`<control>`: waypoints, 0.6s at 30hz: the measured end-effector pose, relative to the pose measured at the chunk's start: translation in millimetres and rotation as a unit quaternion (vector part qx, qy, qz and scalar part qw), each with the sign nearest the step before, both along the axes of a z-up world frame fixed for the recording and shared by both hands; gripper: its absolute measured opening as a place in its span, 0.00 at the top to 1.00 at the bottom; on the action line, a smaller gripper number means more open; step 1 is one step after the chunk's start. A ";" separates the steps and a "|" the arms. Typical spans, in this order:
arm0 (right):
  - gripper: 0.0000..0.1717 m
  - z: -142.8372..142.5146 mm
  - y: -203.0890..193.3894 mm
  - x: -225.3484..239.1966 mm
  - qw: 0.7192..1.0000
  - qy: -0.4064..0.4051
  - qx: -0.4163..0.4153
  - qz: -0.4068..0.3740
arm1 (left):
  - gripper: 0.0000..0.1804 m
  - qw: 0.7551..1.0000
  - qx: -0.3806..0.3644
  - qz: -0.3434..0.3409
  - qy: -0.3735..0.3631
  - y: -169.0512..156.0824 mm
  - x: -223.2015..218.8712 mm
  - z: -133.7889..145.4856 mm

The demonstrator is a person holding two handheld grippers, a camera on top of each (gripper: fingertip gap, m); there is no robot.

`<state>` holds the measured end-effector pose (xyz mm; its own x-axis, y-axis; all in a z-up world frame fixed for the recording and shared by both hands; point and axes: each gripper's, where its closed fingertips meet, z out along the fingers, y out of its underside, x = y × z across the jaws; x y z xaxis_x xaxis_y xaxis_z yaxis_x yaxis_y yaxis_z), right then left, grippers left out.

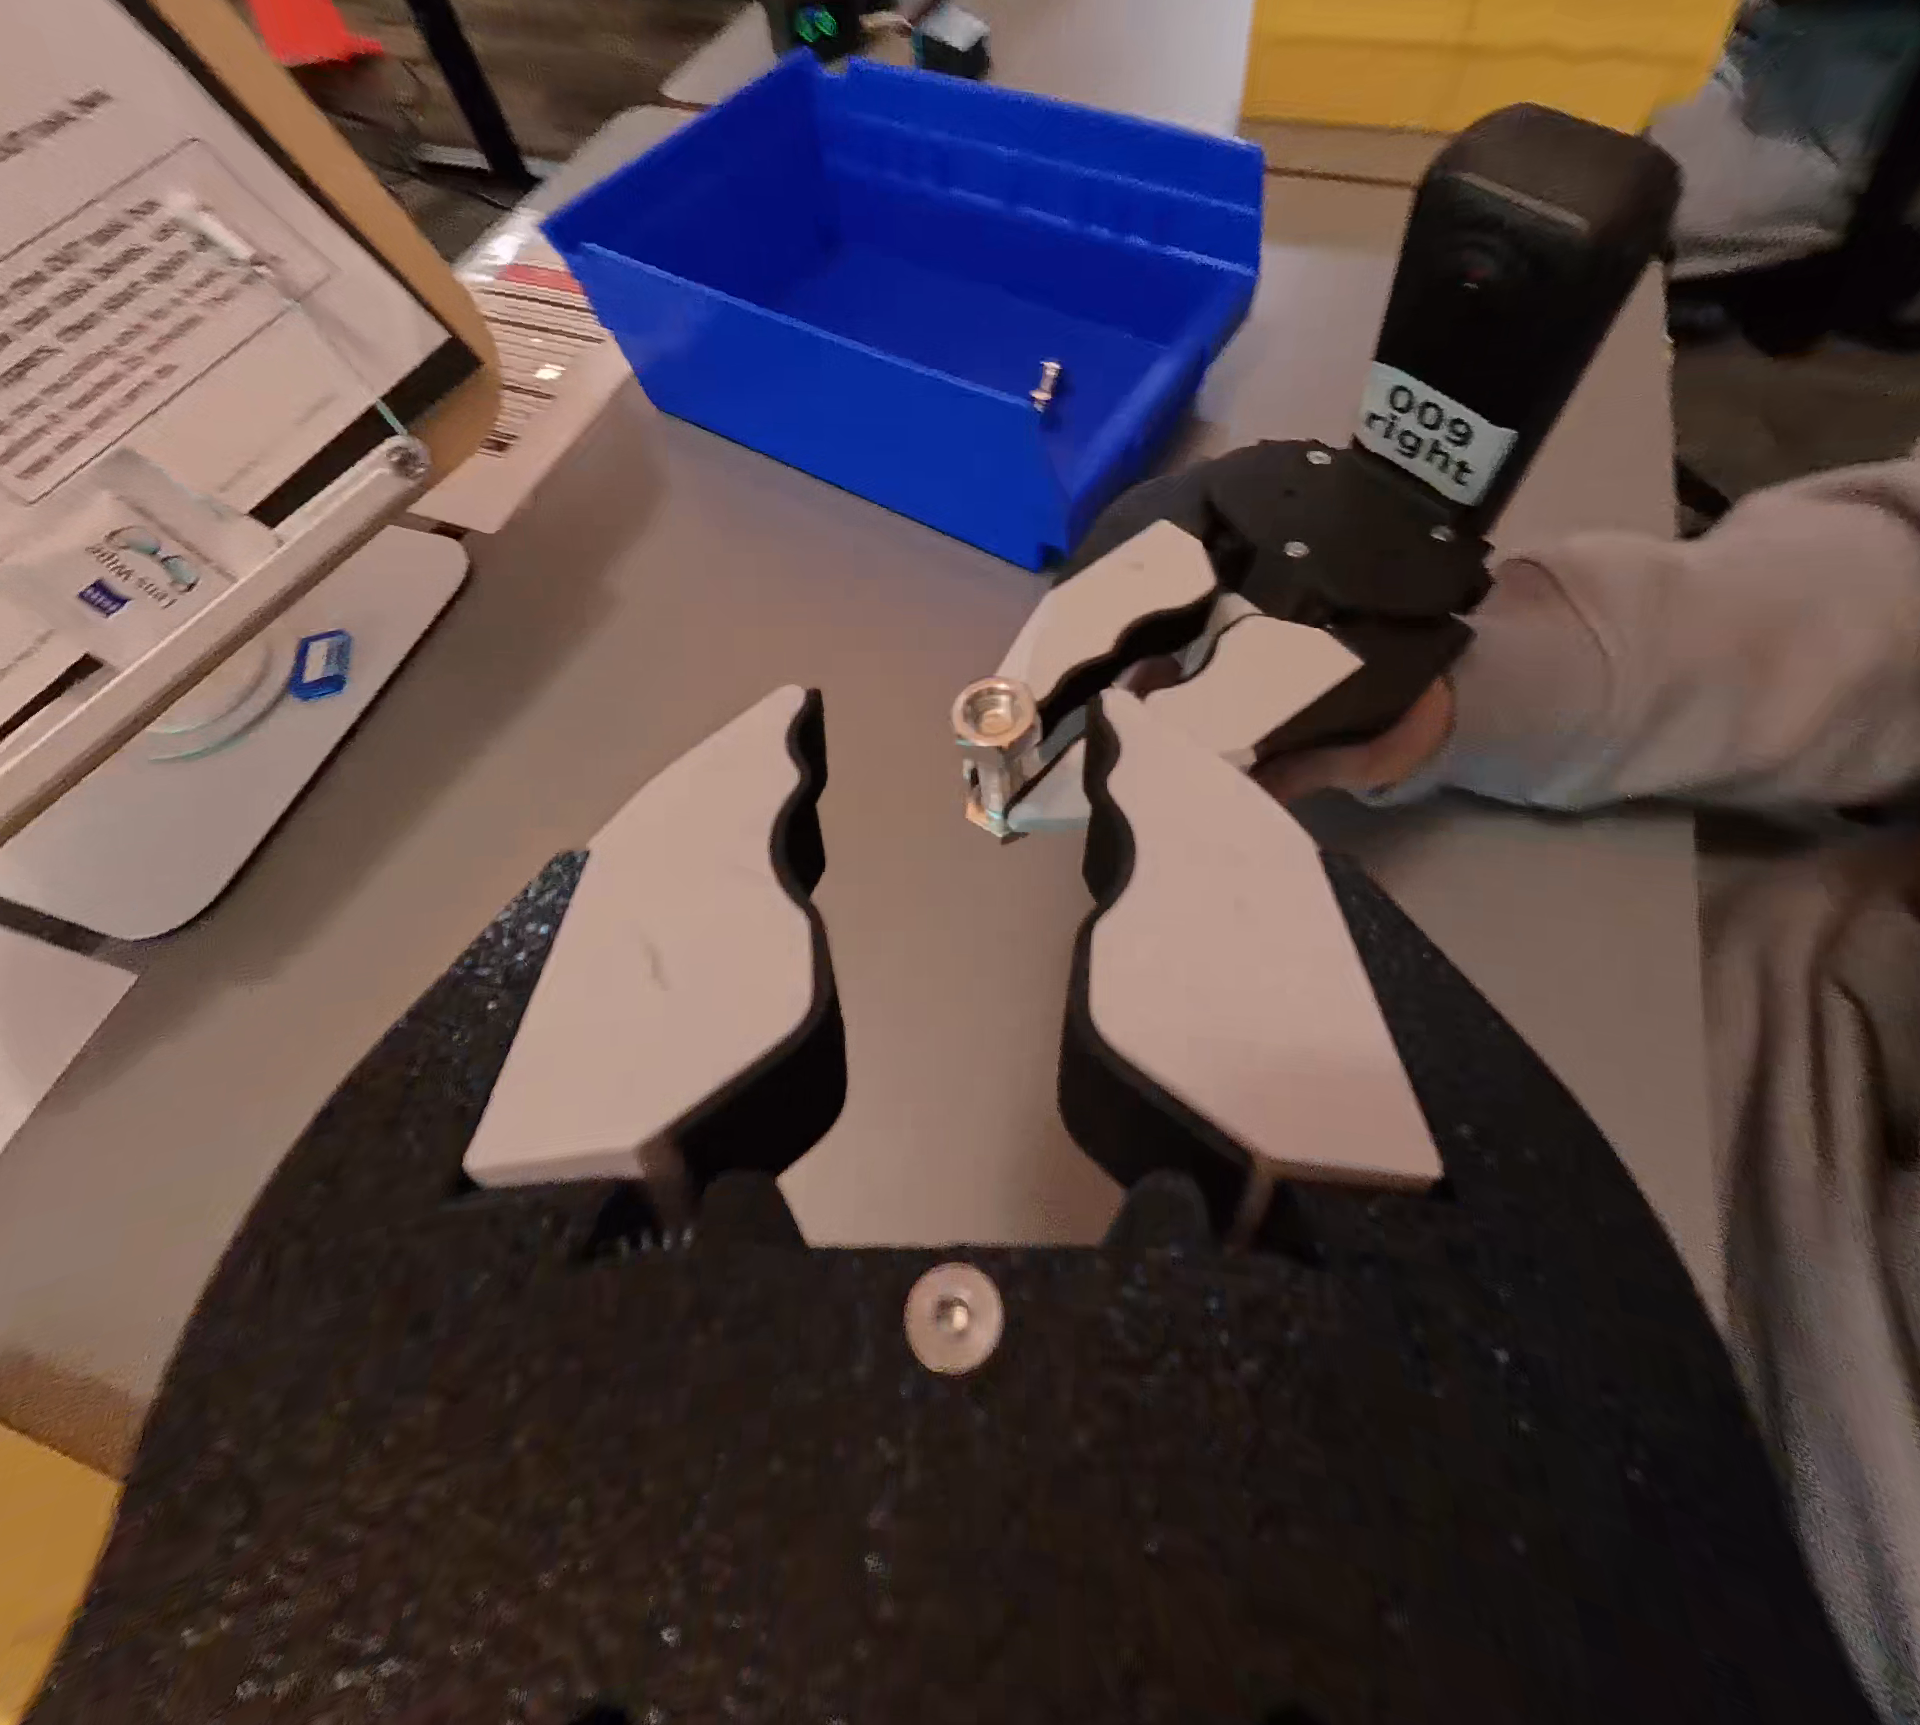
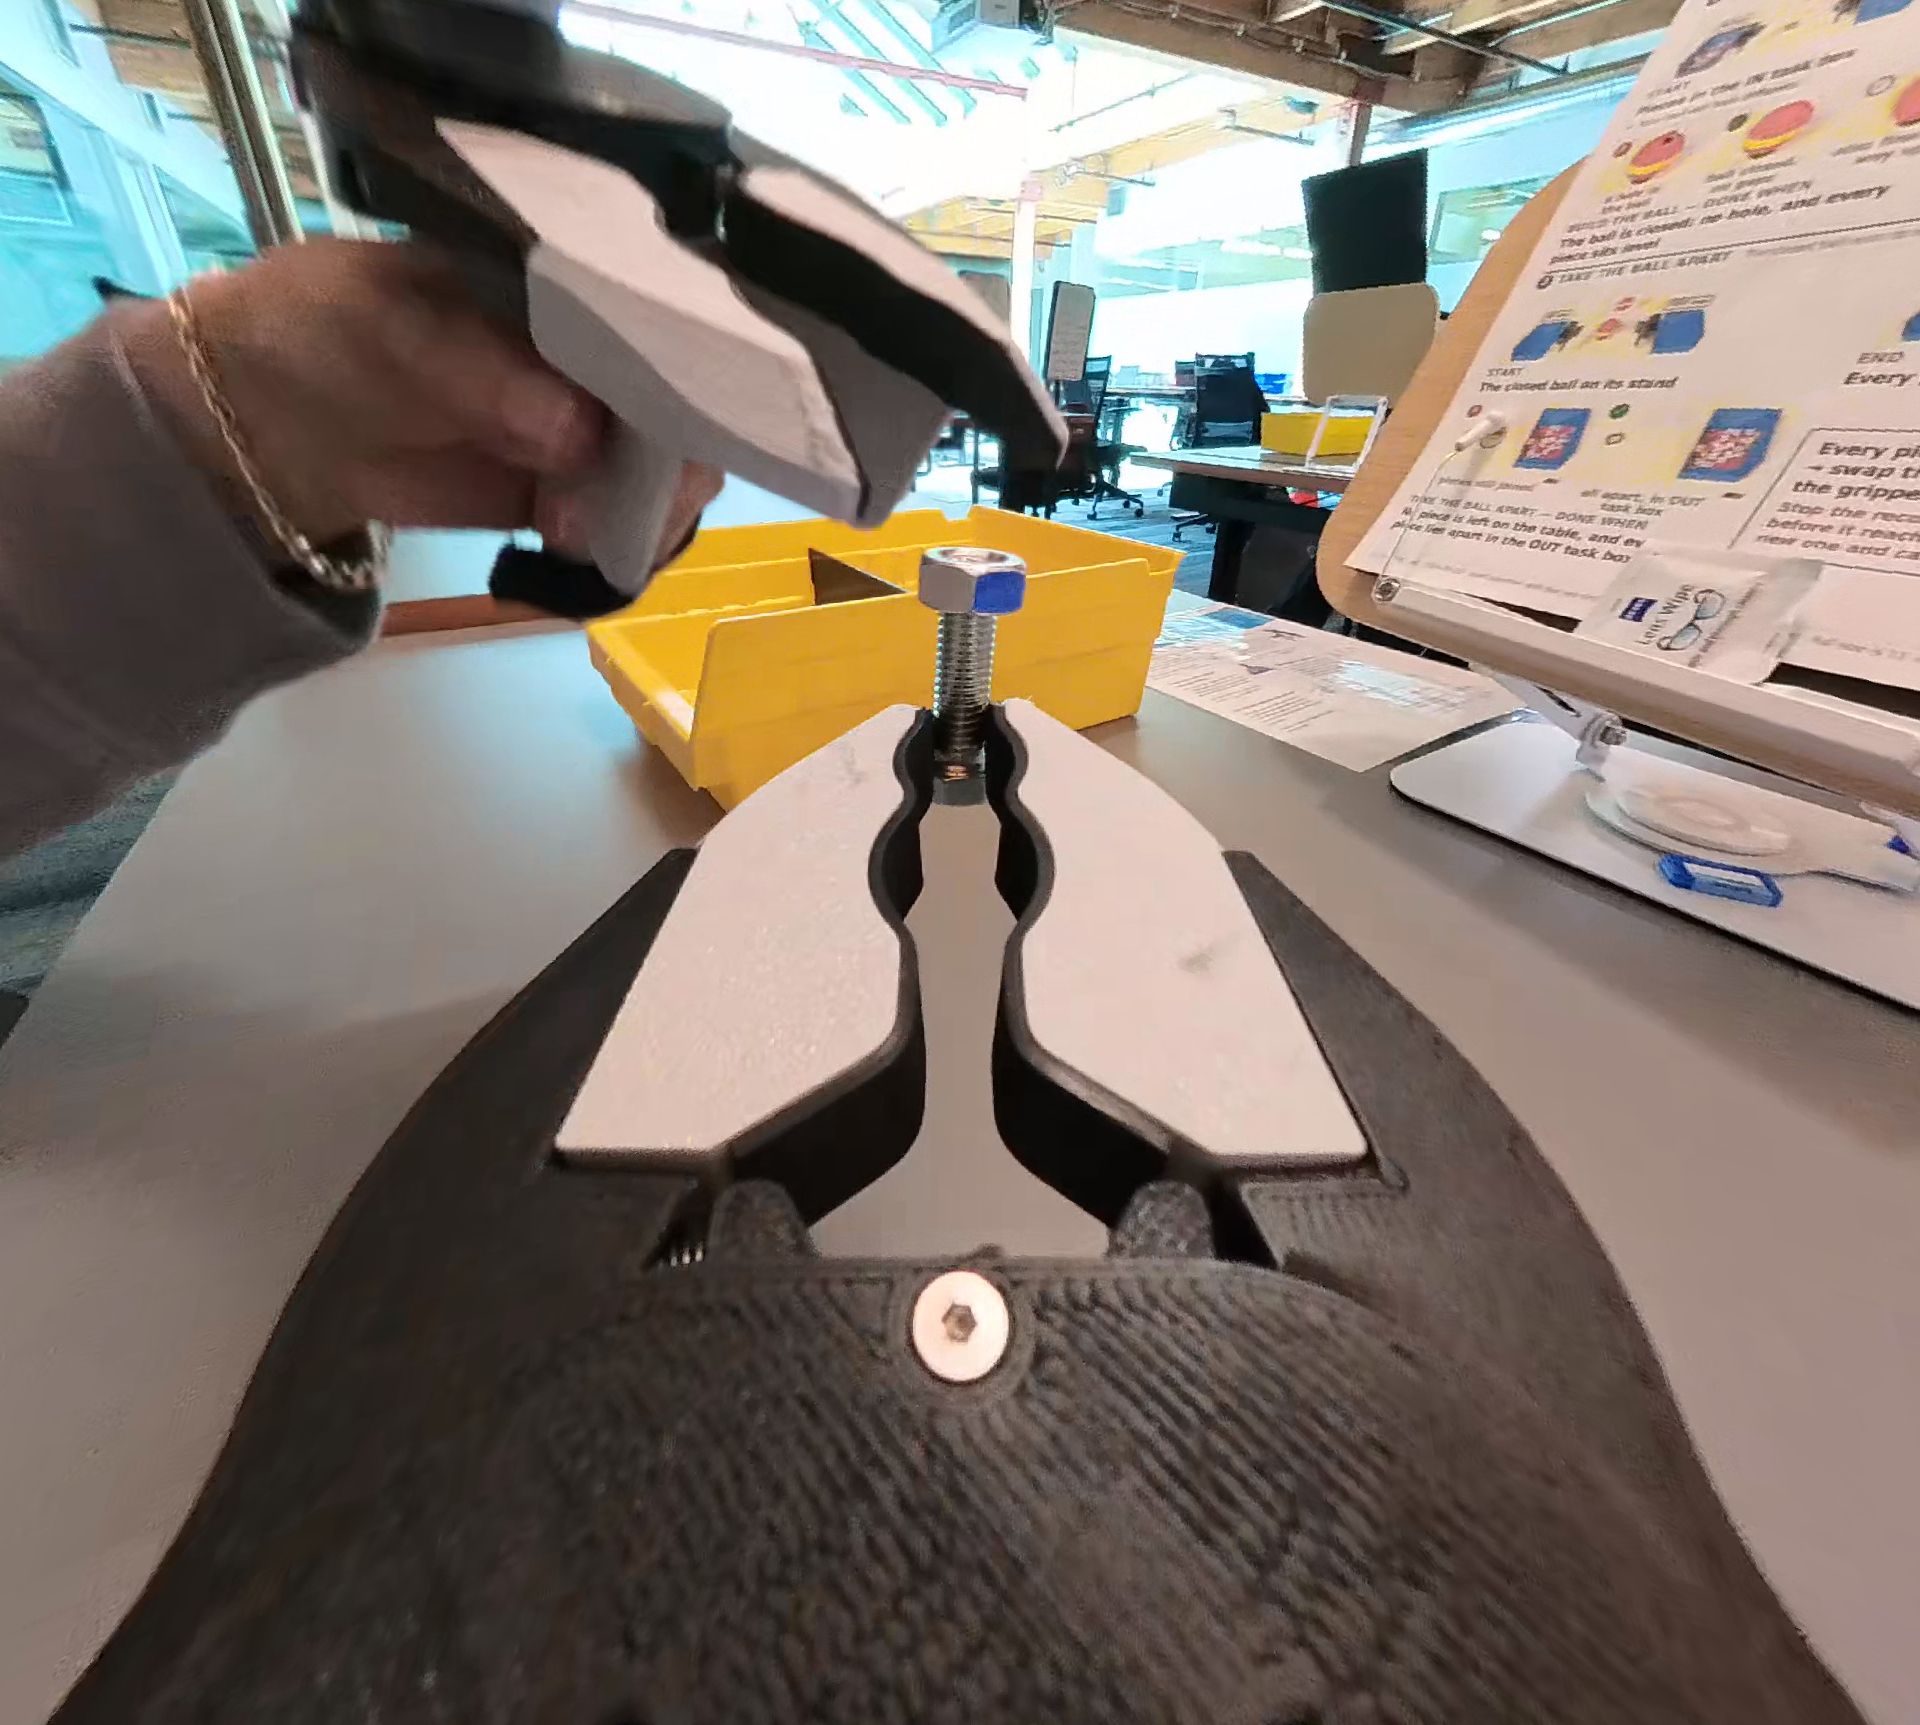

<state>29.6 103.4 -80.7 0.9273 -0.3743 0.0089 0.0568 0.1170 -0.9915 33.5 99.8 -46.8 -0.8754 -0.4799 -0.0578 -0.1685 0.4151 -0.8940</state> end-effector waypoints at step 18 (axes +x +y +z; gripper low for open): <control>0.95 -1.0 2.7 -1.3 1.000 0.006 0.007 0.006 | 0.74 0.992 -0.100 0.066 -0.027 0.6 9.1 -17.1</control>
